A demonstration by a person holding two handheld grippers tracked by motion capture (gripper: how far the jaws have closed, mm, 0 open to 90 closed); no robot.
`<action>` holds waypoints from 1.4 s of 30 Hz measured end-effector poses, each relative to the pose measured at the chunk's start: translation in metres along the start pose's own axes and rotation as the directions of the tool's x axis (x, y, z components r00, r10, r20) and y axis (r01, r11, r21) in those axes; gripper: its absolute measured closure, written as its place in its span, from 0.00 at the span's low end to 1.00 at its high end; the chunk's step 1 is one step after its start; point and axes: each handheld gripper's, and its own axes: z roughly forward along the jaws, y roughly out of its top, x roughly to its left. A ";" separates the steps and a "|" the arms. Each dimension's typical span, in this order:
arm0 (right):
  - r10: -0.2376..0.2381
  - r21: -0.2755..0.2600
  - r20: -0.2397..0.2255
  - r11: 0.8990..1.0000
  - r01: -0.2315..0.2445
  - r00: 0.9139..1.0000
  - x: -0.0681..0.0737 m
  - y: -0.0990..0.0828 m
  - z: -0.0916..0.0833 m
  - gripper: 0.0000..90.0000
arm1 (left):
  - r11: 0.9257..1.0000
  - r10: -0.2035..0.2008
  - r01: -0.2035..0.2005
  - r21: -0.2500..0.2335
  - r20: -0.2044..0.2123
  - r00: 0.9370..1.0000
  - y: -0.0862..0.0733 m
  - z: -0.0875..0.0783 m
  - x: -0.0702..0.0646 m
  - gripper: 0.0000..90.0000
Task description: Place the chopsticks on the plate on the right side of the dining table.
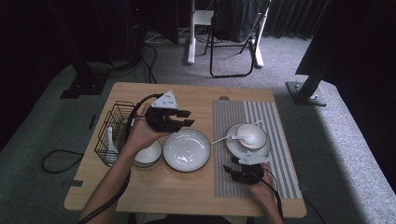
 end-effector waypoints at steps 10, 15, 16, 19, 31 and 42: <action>0.001 0.000 0.001 1.000 -0.001 1.000 0.000 0.000 0.000 0.56 | 1.000 -0.001 0.001 0.001 -0.025 1.000 0.000 -0.024 0.012 0.71; 0.000 0.001 0.000 1.000 0.000 1.000 0.000 0.000 0.000 0.56 | 1.000 0.008 -0.007 0.012 -0.038 0.999 -0.002 -0.035 0.016 0.71; 0.001 0.001 0.000 1.000 -0.001 1.000 0.000 0.000 0.000 0.56 | 1.000 0.005 -0.005 0.012 -0.039 0.999 -0.003 -0.037 0.018 0.71; 0.000 0.001 0.000 1.000 0.000 1.000 0.000 0.000 0.000 0.56 | 1.000 -0.003 0.003 0.013 -0.044 0.999 -0.006 -0.040 0.020 0.71; -0.001 0.002 -0.002 1.000 0.001 1.000 0.000 0.000 0.000 0.56 | 0.998 -0.063 0.065 0.020 -0.080 0.995 -0.026 -0.059 0.039 0.71; -0.004 0.004 -0.001 1.000 0.004 1.000 -0.001 0.000 0.001 0.56 | 0.996 -0.072 0.077 0.046 -0.106 0.992 -0.044 -0.066 0.048 0.74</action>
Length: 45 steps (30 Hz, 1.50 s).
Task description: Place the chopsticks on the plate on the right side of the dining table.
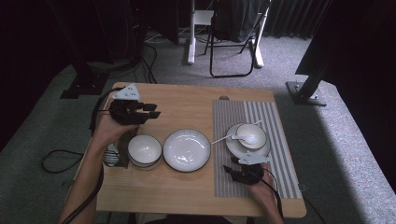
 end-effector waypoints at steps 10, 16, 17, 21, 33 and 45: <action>0.000 0.000 -0.002 1.000 0.000 1.000 0.000 0.000 0.000 0.56 | 1.000 -0.030 0.029 -0.010 -0.033 0.999 -0.018 -0.016 0.010 0.76; 0.000 0.003 -0.004 1.000 0.000 1.000 0.001 0.000 0.001 0.56 | 0.999 -0.044 0.044 -0.010 -0.046 0.998 -0.025 -0.023 0.012 0.77; -0.001 0.004 -0.005 1.000 0.001 1.000 0.001 0.000 0.002 0.56 | 0.999 -0.043 0.042 -0.009 -0.045 0.998 -0.026 -0.024 0.013 0.77; -0.001 0.003 -0.005 1.000 0.001 1.000 0.001 0.000 0.001 0.56 | 0.999 -0.051 0.051 -0.001 -0.057 0.997 -0.032 -0.027 0.014 0.77; -0.003 0.005 -0.007 1.000 0.003 1.000 0.001 0.000 0.002 0.56 | 0.998 -0.064 0.064 -0.002 -0.081 0.995 -0.042 -0.041 0.016 0.77; -0.005 0.008 -0.009 1.000 0.005 1.000 0.002 0.000 0.003 0.56 | 0.998 -0.057 0.059 0.022 -0.100 0.993 -0.045 -0.042 0.014 0.77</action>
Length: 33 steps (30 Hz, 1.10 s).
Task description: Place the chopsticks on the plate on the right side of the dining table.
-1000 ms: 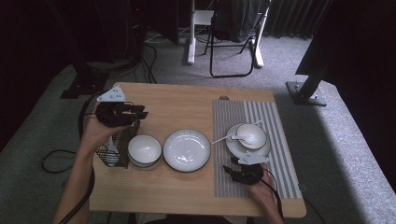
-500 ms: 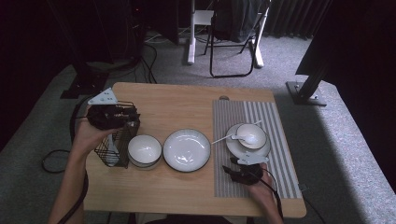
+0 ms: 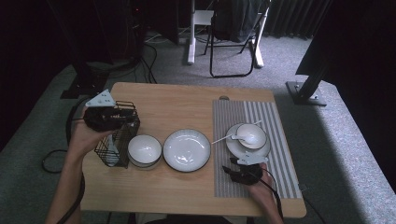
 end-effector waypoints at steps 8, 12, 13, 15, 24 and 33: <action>-0.003 0.000 0.000 1.000 0.003 1.000 0.000 0.000 0.000 0.56 | 1.000 0.002 -0.002 0.007 -0.008 1.000 0.001 0.003 0.000 0.77; -0.003 -0.001 0.000 1.000 0.003 1.000 0.000 0.000 0.000 0.56 | 1.000 0.002 -0.002 0.002 -0.015 1.000 0.002 0.003 0.002 0.77; -0.001 0.000 0.000 1.000 0.001 1.000 0.000 0.000 0.000 0.56 | 1.000 0.001 -0.001 0.000 -0.018 1.000 0.003 0.004 0.003 0.77; -0.003 0.001 -0.001 1.000 0.003 1.000 0.000 0.000 0.000 0.56 | 1.000 0.005 -0.005 0.002 -0.024 1.000 0.004 0.004 0.003 0.77; -0.002 0.000 0.002 1.000 0.002 1.000 0.000 0.000 0.000 0.56 | 1.000 0.006 -0.005 0.010 -0.047 0.999 0.008 0.013 0.004 0.76; -0.004 -0.001 0.002 1.000 0.004 1.000 0.000 0.000 0.000 0.56 | 1.000 0.009 -0.008 0.023 -0.051 0.999 0.004 0.019 0.005 0.76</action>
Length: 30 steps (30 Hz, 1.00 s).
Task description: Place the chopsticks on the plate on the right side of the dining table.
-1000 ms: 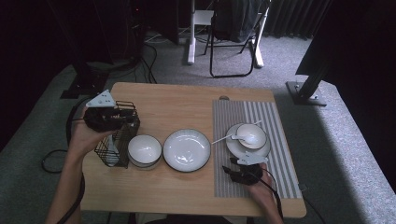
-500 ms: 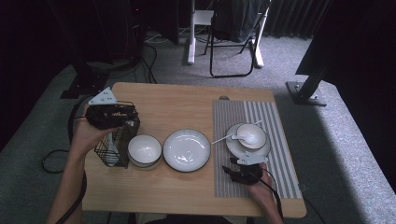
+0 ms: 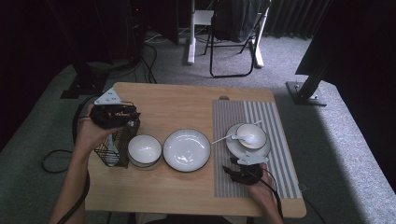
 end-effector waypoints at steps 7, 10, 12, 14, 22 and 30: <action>0.003 -0.001 0.002 1.000 -0.003 1.000 0.000 0.000 -0.001 0.56 | 1.000 0.005 -0.005 0.000 -0.023 1.000 0.005 0.006 0.000 0.81; 0.001 -0.001 0.001 1.000 -0.001 1.000 0.000 0.000 0.000 0.56 | 1.000 0.020 -0.020 0.008 -0.044 0.999 0.009 0.007 -0.002 0.82; 0.003 -0.002 0.002 1.000 -0.003 1.000 0.000 0.000 -0.001 0.56 | 1.000 0.017 -0.016 0.013 -0.042 0.999 0.011 0.007 -0.002 0.83; 0.004 -0.004 0.003 1.000 -0.003 1.000 0.000 0.000 -0.001 0.56 | 1.000 0.013 -0.012 0.007 -0.036 0.999 0.012 0.006 -0.002 0.83; -0.001 -0.003 0.001 1.000 0.001 1.000 0.000 0.000 0.000 0.56 | 1.000 -0.001 0.000 -0.015 -0.042 0.999 0.013 0.006 0.002 0.83; 0.002 -0.003 0.002 1.000 -0.002 1.000 0.000 0.000 -0.001 0.56 | 1.000 0.008 -0.008 0.007 -0.065 0.998 0.009 0.013 0.002 0.76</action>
